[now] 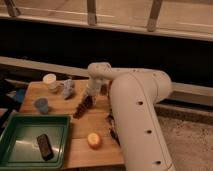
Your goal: Place grapes in plastic cup
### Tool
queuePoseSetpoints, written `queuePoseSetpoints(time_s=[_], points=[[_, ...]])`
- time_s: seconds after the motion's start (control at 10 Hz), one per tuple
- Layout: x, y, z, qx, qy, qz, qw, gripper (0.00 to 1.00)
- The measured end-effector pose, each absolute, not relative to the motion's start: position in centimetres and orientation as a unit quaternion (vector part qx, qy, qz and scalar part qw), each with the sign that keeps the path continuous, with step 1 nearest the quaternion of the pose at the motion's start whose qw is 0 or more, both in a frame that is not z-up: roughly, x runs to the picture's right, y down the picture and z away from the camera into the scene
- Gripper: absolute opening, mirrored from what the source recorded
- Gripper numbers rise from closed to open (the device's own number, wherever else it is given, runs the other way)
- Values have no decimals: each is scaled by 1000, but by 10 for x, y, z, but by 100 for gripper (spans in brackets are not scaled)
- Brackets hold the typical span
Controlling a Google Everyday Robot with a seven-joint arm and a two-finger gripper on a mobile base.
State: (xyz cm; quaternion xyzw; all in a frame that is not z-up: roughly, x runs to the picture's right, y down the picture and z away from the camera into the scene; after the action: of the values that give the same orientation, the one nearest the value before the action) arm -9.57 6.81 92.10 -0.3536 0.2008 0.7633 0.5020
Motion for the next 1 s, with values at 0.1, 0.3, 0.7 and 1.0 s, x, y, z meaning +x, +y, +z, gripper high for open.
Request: queuePoseSetpoints(time_s=[0.1, 0.3, 0.7, 1.0], points=[[-99, 66, 916, -355, 193, 762, 505, 10], [-106, 59, 899, -357, 173, 759, 516, 0], [-136, 44, 859, -367, 122, 739, 552, 0], [-156, 18, 815, -363, 69, 723, 584, 0]])
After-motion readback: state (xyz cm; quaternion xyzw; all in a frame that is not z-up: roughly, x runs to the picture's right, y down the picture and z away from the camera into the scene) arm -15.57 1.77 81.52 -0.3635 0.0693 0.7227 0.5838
